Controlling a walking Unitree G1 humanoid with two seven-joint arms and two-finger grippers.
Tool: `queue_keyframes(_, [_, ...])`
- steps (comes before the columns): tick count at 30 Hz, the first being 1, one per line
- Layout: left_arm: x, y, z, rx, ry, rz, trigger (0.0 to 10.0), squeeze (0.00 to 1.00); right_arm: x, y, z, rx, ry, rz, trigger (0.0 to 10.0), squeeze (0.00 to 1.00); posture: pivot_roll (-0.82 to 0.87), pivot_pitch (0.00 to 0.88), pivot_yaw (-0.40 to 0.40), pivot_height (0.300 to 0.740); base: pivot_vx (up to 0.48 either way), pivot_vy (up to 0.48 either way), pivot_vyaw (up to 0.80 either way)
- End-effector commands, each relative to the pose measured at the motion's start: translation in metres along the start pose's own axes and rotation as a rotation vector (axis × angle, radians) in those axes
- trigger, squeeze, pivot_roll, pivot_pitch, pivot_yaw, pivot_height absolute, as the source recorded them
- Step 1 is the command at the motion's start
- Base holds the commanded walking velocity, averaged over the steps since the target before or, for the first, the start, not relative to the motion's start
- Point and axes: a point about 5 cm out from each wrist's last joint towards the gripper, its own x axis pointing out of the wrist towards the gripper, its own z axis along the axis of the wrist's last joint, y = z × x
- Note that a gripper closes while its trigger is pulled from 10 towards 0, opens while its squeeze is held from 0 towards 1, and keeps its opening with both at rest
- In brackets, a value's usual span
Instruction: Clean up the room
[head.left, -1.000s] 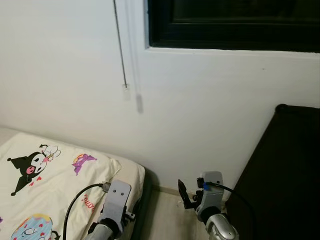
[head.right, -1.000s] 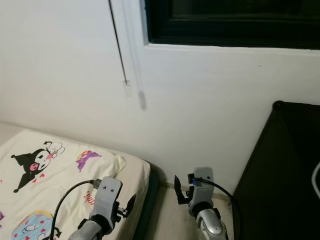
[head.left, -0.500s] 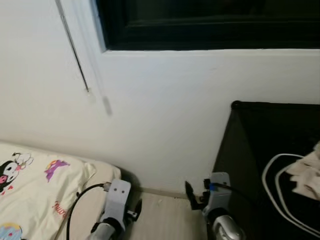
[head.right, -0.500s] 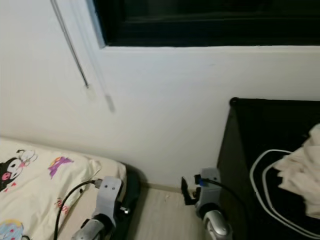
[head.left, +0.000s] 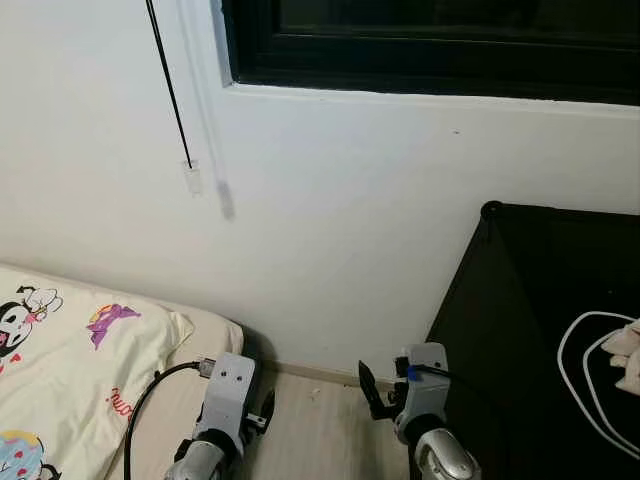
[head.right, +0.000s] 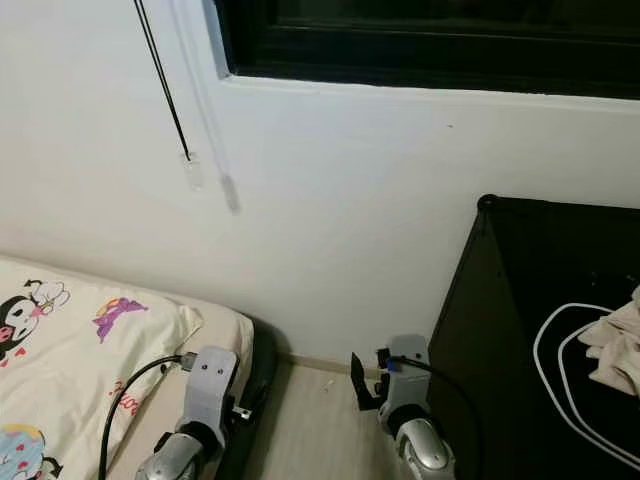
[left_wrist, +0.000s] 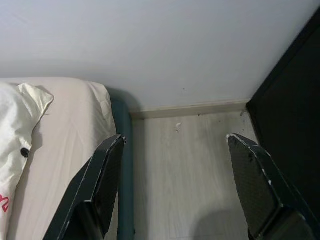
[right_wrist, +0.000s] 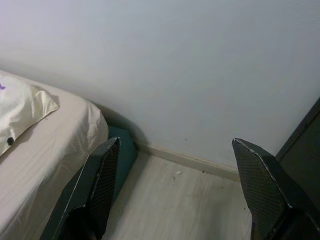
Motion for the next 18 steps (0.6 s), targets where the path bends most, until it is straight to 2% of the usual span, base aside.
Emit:
queue_keyframes(1, [-0.003,-0.002,-0.004,0.006,0.012,-0.001,10.0,0.0,-0.002,0.0,-0.005,-0.011,0.025,0.004,10.0,0.0,-0.05,0.145,0.015,0.74,0.0,0.0,0.74])
queue_keyframes(12, [-0.005,-0.001,-0.009,0.03,0.021,0.001,10.0,0.0,-0.001,0.001,-0.005,-0.031,0.023,0.013,10.0,0.0,-0.06,0.128,0.018,0.74,0.0,0.0,0.8])
queue_keyframes(18, [-0.007,0.008,-0.005,0.006,-0.023,0.074,10.0,0.0,0.0,0.002,-0.004,-0.036,0.019,0.023,10.0,0.0,-0.05,0.123,0.014,0.74,0.0,0.0,0.8])
